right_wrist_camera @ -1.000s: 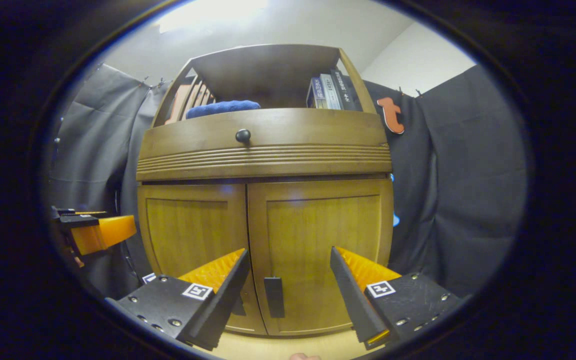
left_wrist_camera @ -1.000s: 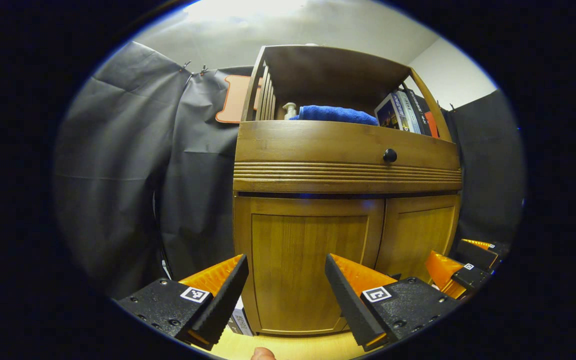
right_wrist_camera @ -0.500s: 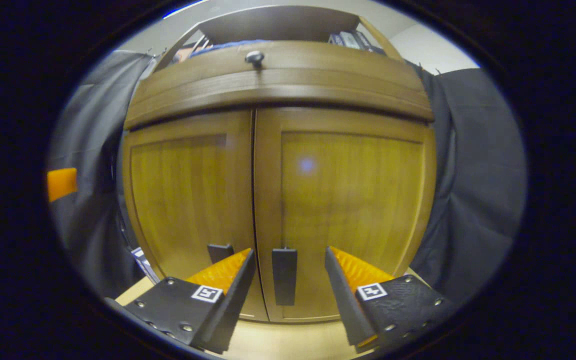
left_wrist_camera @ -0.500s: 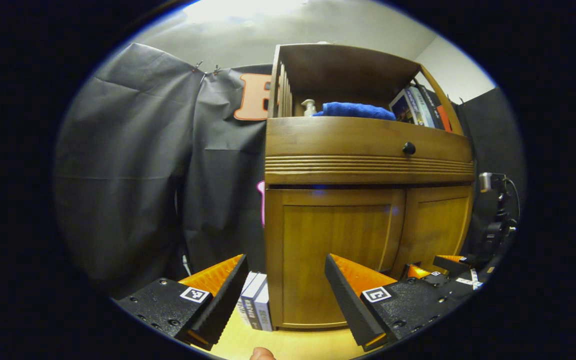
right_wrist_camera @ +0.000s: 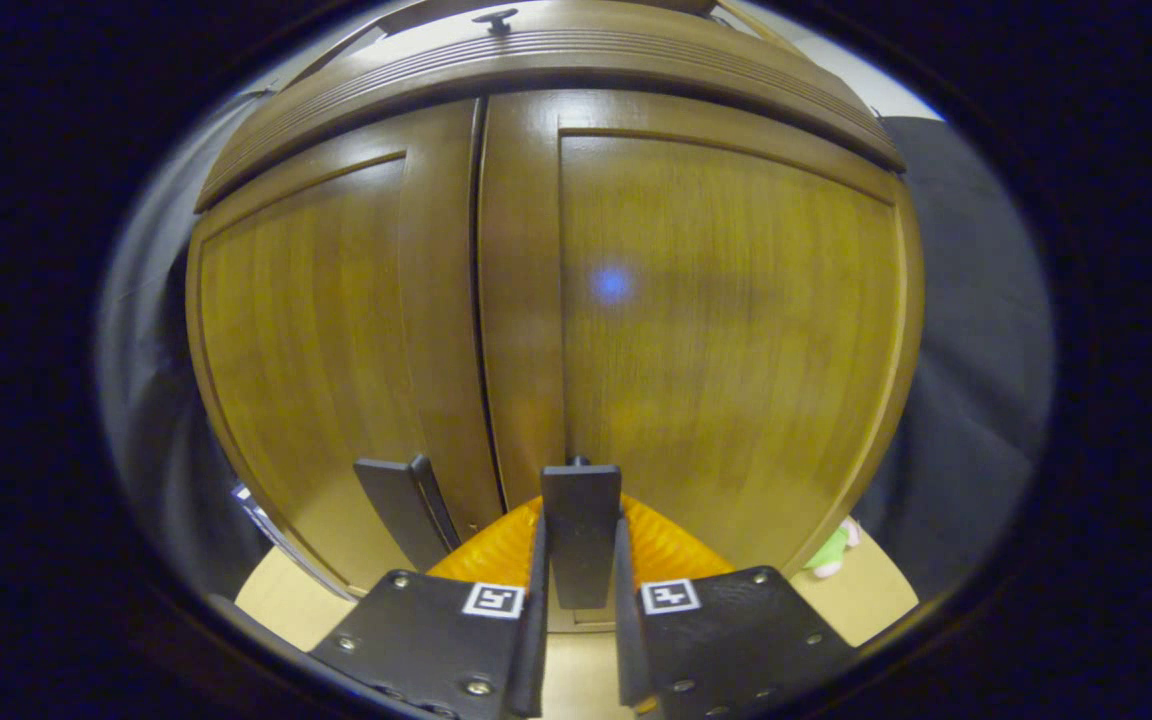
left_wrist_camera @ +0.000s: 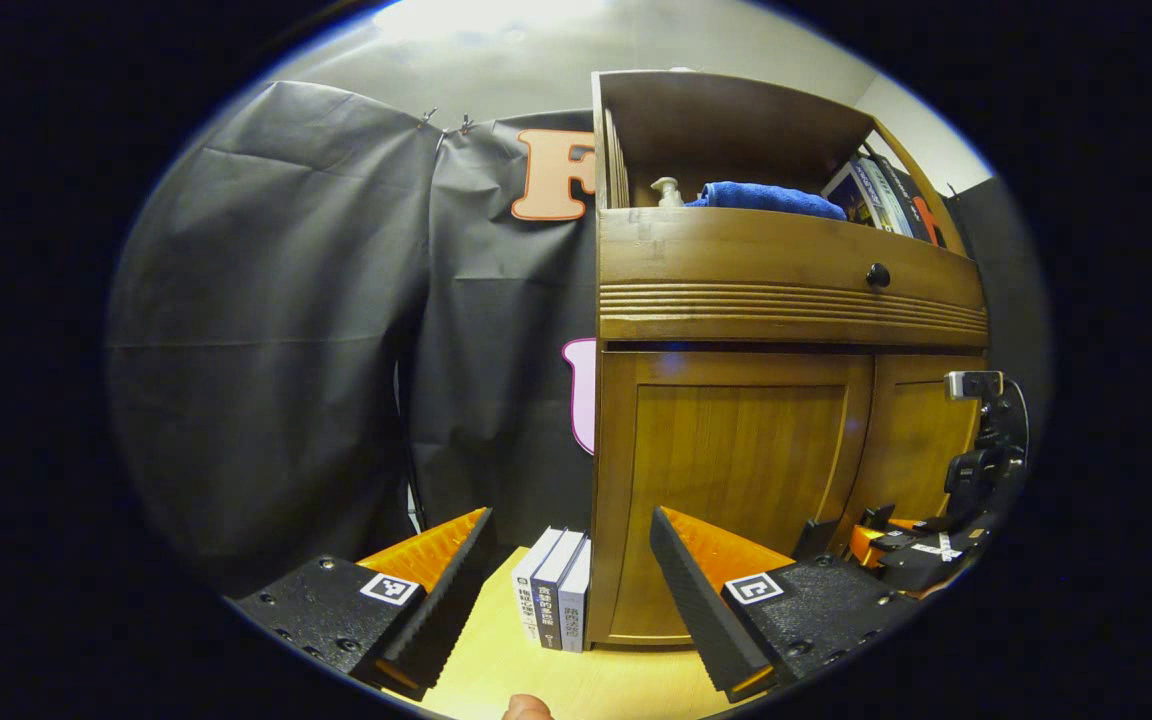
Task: Open the right door of the double-door shoe cabinet with the right hand, and open the left door with the left hand.
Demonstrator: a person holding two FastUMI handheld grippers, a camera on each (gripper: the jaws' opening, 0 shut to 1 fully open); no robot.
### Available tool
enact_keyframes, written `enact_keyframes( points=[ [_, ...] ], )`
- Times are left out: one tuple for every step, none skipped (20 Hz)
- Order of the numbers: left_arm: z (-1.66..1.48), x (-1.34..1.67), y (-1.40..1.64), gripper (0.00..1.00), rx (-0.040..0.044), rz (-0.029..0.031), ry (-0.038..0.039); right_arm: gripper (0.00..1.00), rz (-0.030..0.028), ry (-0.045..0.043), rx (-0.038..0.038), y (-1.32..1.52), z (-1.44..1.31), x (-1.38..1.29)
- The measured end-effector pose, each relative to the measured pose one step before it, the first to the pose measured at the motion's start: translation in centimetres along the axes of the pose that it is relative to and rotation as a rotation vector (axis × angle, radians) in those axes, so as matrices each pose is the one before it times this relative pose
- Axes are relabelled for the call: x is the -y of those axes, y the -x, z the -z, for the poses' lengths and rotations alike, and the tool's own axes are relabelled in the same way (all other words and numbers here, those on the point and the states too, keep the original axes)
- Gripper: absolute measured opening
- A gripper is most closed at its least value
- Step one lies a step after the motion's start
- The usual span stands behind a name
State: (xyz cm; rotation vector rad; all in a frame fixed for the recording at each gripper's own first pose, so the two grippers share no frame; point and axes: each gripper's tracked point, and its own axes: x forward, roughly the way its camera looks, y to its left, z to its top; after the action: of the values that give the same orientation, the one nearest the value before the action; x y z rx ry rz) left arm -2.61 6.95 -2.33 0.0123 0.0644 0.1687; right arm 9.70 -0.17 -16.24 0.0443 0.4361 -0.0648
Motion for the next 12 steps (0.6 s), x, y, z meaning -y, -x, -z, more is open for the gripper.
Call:
enact_keyframes(
  points=[
    [0.074,0.244,0.048,0.92,-0.00160,0.00733,0.00099,0.28,0.00200,-0.00145,-0.00274,0.197,0.216,-0.044],
    [0.017,0.357,-0.066,0.92,0.00087,0.00731,-0.00073,0.28,0.00162,-0.00477,-0.00031,0.332,-0.012,0.056],
    [-0.036,0.386,-0.043,0.92,0.00118,0.00862,-0.00182,0.28,0.00061,-0.00449,-0.00222,0.801,0.308,0.219],
    [-0.075,0.420,-0.087,0.92,0.00066,0.01122,-0.00156,0.28,0.00293,-0.00492,-0.00065,0.773,0.154,0.273],
    [-0.017,0.502,-0.069,0.92,0.00183,0.01419,-0.00090,0.28,0.00311,-0.00225,-0.00051,0.659,0.189,0.263],
    [0.020,0.587,-0.062,0.92,0.00066,0.01756,-0.00007,0.28,0.00421,-0.00223,0.00191,0.718,0.120,0.276],
    [0.122,0.662,0.031,0.92,-0.00101,0.01829,-0.00026,0.28,0.00548,-0.00374,0.00171,0.754,0.099,0.392],
    [0.059,0.747,-0.020,0.92,-0.00039,0.01917,-0.00006,0.28,0.00497,-0.00117,-0.00094,0.717,0.044,0.405],
    [0.070,0.800,0.052,0.92,-0.00134,0.02064,-0.00019,0.28,0.00506,-0.00107,-0.00203,0.841,0.193,0.436],
    [-0.035,0.771,-0.045,0.92,0.00098,0.02055,-0.00124,0.28,0.00471,-0.00460,-0.00308,0.617,0.147,0.334],
    [-0.080,0.766,-0.079,0.92,0.00261,0.02040,-0.00144,0.28,0.00409,-0.00519,-0.00223,0.654,0.220,0.286],
    [-0.076,0.820,0.003,0.92,0.00402,0.02156,-0.00135,0.28,0.00378,-0.00764,-0.00195,0.586,0.056,0.411]
  ],
)
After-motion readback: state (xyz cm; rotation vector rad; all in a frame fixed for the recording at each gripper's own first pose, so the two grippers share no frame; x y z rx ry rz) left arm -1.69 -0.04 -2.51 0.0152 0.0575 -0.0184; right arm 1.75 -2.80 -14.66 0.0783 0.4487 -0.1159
